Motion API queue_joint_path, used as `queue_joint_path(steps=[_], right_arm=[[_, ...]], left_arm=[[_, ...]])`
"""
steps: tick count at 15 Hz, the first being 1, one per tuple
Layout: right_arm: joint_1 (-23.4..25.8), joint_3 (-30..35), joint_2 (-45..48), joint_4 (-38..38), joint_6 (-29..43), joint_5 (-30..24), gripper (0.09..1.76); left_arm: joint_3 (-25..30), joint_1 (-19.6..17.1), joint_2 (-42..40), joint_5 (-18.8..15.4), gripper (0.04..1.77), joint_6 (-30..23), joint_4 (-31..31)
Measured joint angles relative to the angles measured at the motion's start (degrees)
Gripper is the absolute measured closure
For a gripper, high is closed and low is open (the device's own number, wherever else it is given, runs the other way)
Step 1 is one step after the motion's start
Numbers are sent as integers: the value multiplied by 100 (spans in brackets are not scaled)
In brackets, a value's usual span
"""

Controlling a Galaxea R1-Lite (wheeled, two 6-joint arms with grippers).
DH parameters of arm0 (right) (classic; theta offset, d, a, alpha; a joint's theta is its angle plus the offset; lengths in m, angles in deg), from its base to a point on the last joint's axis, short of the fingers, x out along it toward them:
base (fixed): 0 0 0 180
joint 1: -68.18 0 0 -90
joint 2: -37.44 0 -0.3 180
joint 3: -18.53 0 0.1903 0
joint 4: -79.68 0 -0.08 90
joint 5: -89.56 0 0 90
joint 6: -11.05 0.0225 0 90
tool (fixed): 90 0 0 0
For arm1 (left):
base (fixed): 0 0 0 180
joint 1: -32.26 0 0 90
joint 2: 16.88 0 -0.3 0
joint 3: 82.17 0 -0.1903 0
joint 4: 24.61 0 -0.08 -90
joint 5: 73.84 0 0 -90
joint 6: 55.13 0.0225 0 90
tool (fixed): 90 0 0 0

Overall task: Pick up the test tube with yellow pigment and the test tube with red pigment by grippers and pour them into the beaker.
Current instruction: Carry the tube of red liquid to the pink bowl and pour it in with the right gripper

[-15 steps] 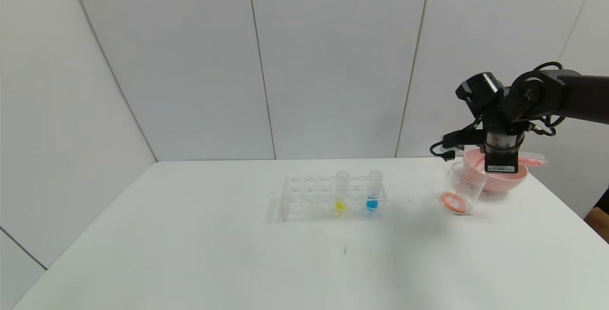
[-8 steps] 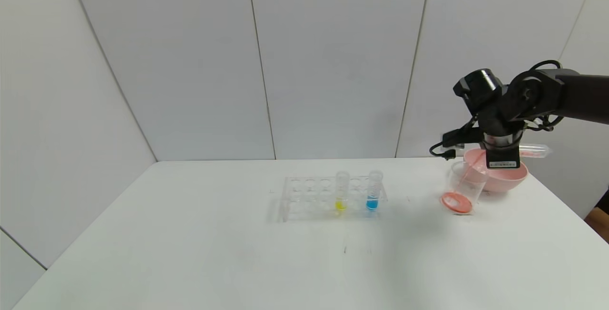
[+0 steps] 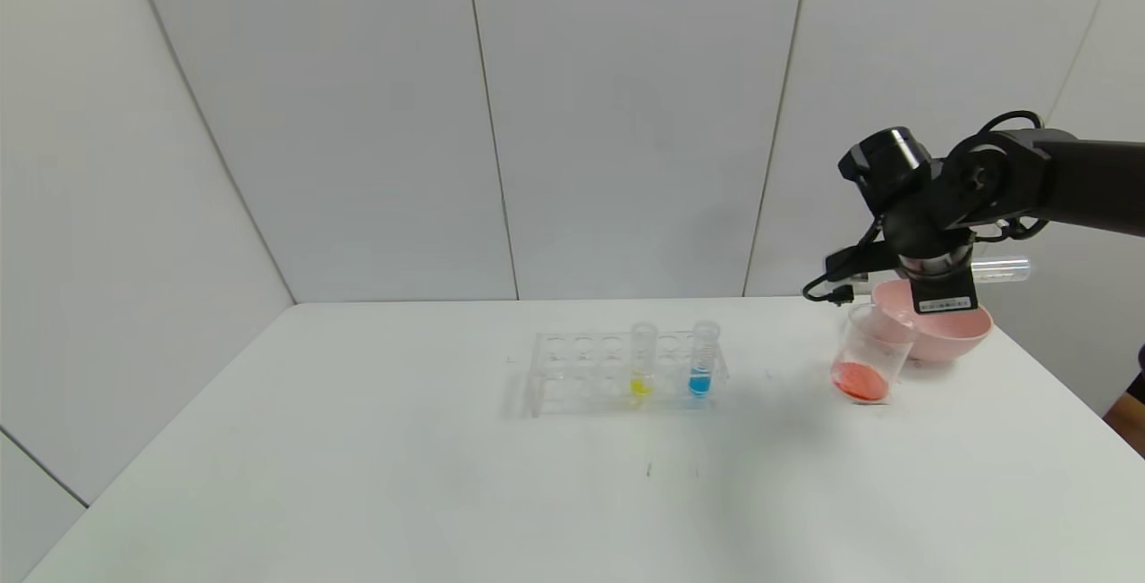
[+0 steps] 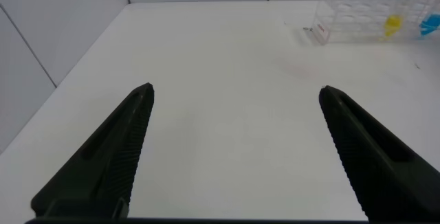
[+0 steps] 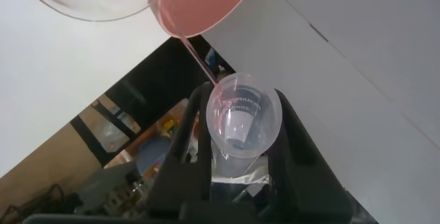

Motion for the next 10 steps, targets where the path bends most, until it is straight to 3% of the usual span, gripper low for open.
queue_joint_path(steps=[10], right_arm=[[-13, 6, -7, 20, 16, 55, 132]], left_arm=[[0, 0, 0, 2, 9, -2, 0]])
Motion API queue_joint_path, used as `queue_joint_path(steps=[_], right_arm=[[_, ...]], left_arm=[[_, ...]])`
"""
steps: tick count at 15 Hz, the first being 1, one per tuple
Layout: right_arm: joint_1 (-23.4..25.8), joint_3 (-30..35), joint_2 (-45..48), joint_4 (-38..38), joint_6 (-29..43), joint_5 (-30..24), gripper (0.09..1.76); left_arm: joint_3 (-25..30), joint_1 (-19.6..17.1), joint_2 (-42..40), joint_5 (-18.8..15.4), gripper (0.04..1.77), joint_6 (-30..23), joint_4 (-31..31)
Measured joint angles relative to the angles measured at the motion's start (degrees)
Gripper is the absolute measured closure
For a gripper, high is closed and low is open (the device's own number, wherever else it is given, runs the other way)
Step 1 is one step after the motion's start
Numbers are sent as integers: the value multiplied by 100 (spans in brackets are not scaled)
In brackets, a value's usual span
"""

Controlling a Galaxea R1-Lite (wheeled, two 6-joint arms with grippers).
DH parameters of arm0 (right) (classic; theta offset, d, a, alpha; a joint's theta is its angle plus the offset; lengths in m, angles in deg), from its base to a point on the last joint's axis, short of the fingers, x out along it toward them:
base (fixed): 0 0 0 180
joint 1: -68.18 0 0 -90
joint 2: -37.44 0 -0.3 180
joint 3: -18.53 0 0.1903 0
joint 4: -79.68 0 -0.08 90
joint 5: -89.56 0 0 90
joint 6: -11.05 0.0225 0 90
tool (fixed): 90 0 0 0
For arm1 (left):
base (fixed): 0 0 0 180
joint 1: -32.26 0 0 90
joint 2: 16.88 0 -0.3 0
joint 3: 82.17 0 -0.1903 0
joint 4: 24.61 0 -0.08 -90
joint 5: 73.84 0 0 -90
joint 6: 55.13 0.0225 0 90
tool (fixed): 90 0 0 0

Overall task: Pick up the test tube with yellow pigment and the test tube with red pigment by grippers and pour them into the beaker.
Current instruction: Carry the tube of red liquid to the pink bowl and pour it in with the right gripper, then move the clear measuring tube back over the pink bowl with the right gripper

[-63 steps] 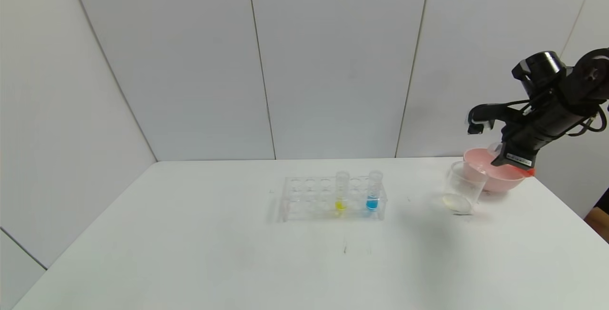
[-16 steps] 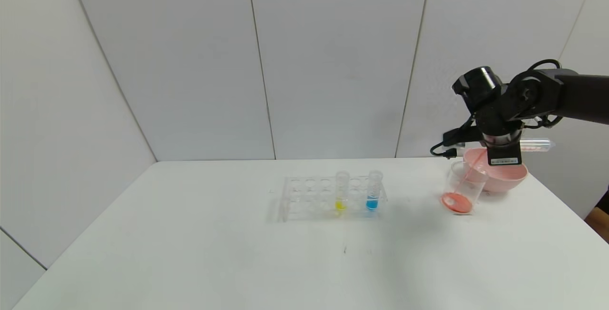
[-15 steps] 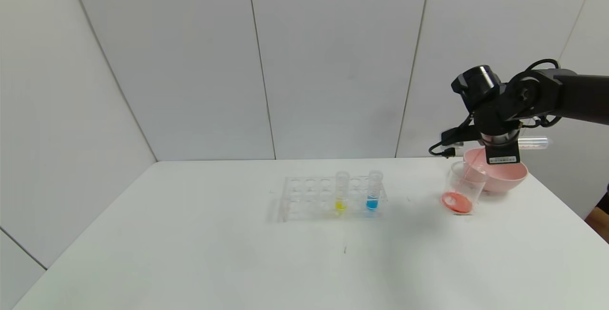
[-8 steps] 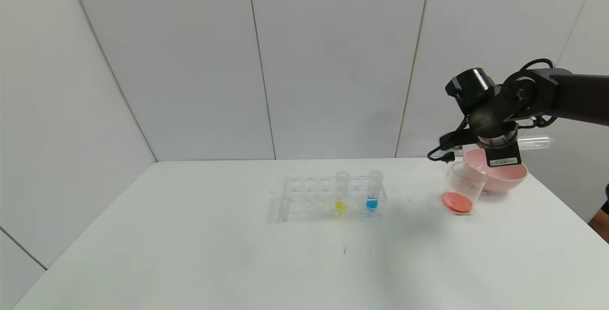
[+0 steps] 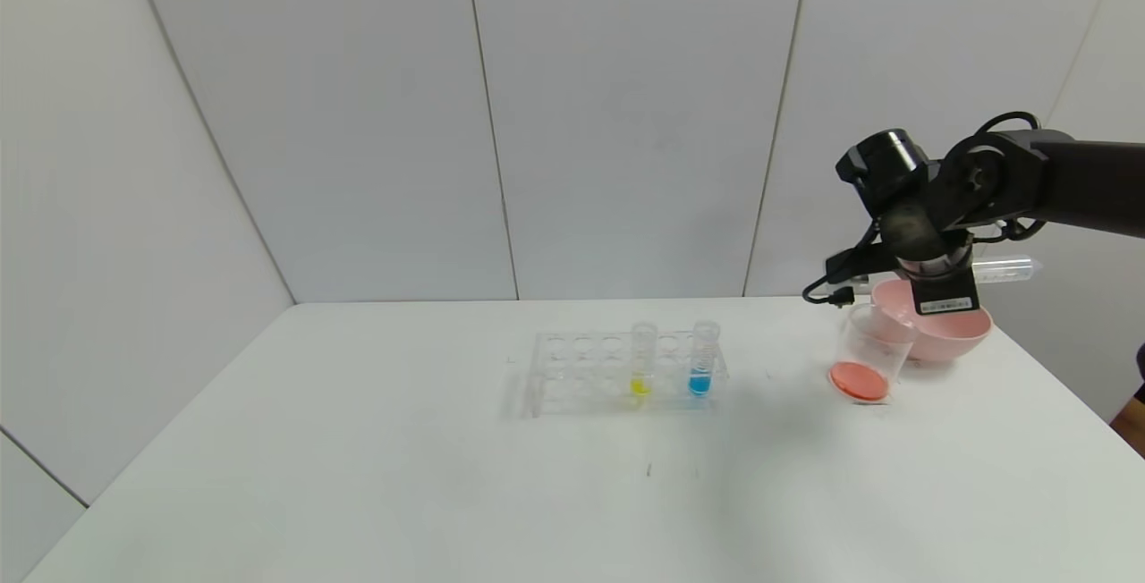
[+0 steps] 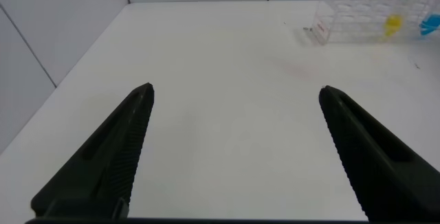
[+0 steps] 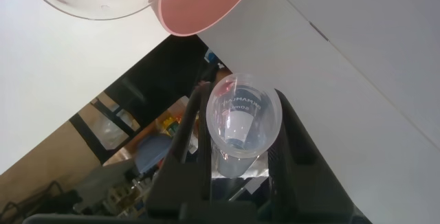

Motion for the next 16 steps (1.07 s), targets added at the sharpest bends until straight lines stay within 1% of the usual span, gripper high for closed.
queue_joint_path(steps=[3, 4, 5, 6, 7, 10, 11, 14, 16], right_arm=[[9, 18, 73, -22, 57, -93, 132], [35, 27, 132, -33, 71, -241, 132], [82, 29, 206, -41, 79, -534, 132], [160, 32, 289, -50, 112, -936, 132], [256, 33, 380, -59, 279, -1480, 132], [490, 35, 634, -46, 1680, -3079, 132], [567, 40, 730, -39, 1990, -3563, 132], [947, 123, 1000, -26, 2414, -5008, 132], [1191, 212, 1141, -20, 2972, -6127, 132]], left_arm=[[0, 0, 0, 0, 9, 0, -2], [0, 0, 0, 0, 9, 0, 22], [0, 0, 0, 0, 9, 2, 0], [0, 0, 0, 0, 9, 0, -2], [0, 0, 0, 0, 9, 0, -4], [0, 0, 0, -2, 9, 0, -6], [0, 0, 0, 0, 9, 2, -4], [0, 0, 0, 0, 9, 0, -4], [0, 0, 0, 0, 9, 0, -6]])
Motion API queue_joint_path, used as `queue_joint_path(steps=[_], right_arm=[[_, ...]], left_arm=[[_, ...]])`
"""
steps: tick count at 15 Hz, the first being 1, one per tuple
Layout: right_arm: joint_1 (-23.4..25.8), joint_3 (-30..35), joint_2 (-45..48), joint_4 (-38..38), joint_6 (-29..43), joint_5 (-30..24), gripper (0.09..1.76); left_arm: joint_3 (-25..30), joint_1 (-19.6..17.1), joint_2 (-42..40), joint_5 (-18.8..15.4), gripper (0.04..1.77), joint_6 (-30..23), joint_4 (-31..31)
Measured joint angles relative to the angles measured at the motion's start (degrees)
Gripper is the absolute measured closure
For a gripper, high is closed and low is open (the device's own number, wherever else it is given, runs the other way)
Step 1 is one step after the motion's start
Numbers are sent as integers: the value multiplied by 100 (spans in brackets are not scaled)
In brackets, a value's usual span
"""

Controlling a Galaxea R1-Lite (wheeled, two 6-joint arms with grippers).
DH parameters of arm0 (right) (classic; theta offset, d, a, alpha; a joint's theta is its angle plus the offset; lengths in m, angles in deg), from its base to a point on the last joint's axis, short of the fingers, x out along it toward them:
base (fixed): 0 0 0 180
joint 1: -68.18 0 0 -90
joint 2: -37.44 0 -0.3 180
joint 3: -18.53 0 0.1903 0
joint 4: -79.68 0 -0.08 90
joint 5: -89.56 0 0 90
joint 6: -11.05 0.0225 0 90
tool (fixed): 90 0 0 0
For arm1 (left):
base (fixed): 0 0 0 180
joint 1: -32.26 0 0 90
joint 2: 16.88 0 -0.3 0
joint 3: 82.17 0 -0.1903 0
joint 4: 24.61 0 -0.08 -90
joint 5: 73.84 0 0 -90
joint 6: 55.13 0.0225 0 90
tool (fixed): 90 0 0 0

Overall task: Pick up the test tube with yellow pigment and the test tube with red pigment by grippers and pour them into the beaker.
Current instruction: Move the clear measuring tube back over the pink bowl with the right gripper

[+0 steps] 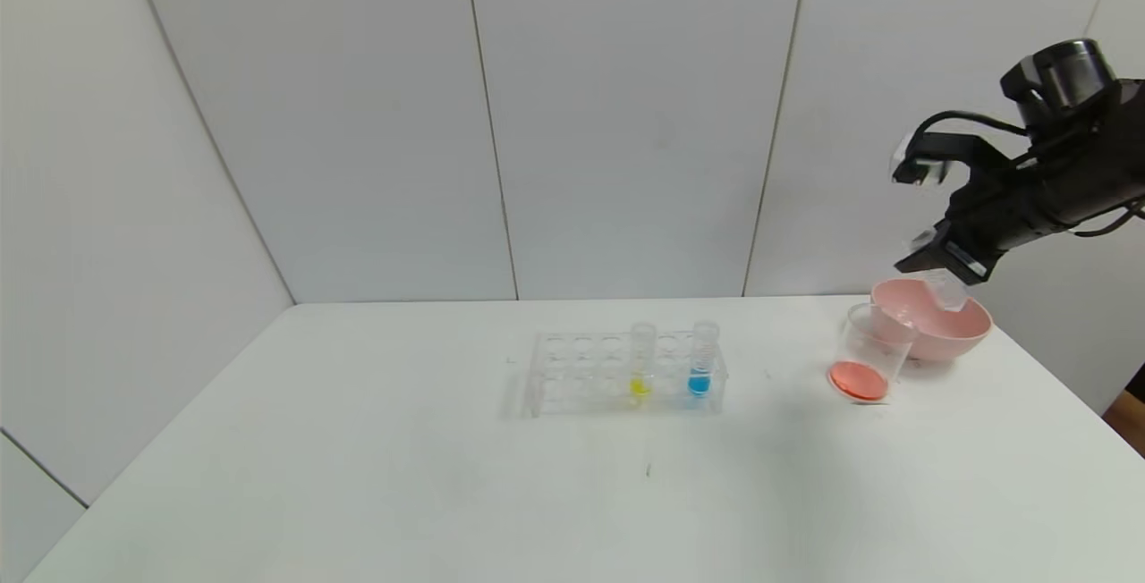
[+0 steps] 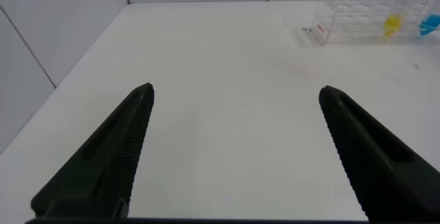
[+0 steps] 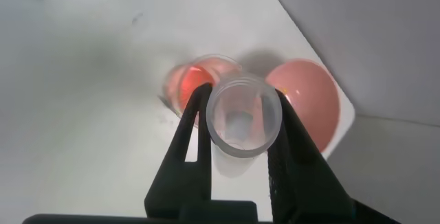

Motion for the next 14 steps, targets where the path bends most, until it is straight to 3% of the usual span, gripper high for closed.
queue_joint_path(steps=[2, 7, 10, 14], right_arm=[[266, 116, 160, -13, 569, -406, 132], [1002, 630, 614, -213, 936, -1281, 132], [1304, 1187, 831, -1211, 1575, -1506, 132], [1475, 2039, 925, -3151, 2795, -1525, 132]], left_arm=[[0, 0, 0, 0, 9, 0, 0], [0, 0, 0, 0, 9, 0, 0], [0, 0, 0, 0, 9, 0, 0], [0, 0, 0, 0, 9, 0, 0]])
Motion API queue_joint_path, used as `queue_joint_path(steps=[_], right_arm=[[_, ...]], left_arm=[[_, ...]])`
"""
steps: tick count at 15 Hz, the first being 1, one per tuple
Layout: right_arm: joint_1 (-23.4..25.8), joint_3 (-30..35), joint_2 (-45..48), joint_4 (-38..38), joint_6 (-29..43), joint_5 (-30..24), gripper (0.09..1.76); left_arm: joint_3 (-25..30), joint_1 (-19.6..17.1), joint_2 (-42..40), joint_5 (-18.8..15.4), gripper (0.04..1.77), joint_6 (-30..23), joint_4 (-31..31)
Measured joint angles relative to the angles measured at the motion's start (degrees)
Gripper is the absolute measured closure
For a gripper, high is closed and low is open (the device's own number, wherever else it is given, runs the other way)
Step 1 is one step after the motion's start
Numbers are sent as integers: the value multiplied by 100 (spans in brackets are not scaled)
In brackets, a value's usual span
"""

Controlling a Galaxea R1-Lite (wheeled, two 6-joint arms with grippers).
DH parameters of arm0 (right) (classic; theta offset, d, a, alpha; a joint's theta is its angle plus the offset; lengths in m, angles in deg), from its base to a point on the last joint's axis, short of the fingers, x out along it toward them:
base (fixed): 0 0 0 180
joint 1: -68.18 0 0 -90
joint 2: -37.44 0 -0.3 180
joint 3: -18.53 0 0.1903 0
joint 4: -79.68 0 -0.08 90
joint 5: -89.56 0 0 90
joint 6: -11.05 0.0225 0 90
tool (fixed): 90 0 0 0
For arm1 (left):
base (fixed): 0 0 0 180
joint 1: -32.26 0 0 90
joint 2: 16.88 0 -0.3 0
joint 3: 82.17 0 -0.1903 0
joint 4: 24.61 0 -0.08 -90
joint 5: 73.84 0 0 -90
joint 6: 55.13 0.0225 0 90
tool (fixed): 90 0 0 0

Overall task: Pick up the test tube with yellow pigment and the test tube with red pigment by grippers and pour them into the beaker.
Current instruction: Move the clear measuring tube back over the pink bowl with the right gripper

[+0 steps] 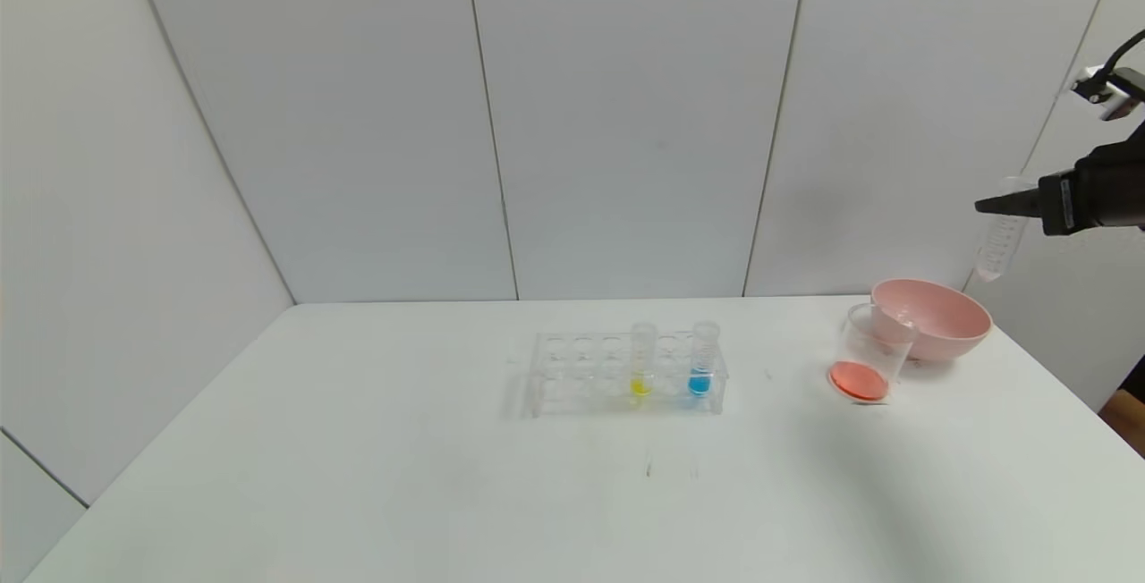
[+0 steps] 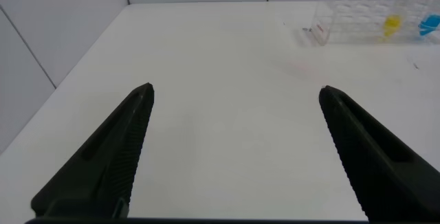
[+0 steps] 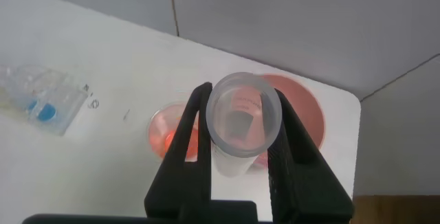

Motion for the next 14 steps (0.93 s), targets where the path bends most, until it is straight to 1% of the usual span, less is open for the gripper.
queue_joint_path(steps=[1, 3, 5, 8, 9, 12, 14], right_arm=[[9, 184, -7, -421, 240, 2, 132], [20, 518, -85, -1128, 400, 49, 132], [34, 780, -291, -1821, 528, 257, 132], [44, 1115, -713, -2982, 914, 492, 132], [59, 1202, -877, -3209, 961, 540, 132], [157, 1279, -1340, -3507, 956, 670, 132], [218, 1274, -1662, -4000, 972, 791, 132]], left_arm=[[0, 0, 0, 0, 9, 0, 0], [0, 0, 0, 0, 9, 2, 0], [0, 0, 0, 0, 9, 0, 0], [0, 0, 0, 0, 9, 0, 0], [0, 0, 0, 0, 9, 0, 0], [0, 2, 0, 0, 9, 0, 0], [0, 0, 0, 2, 9, -2, 0]])
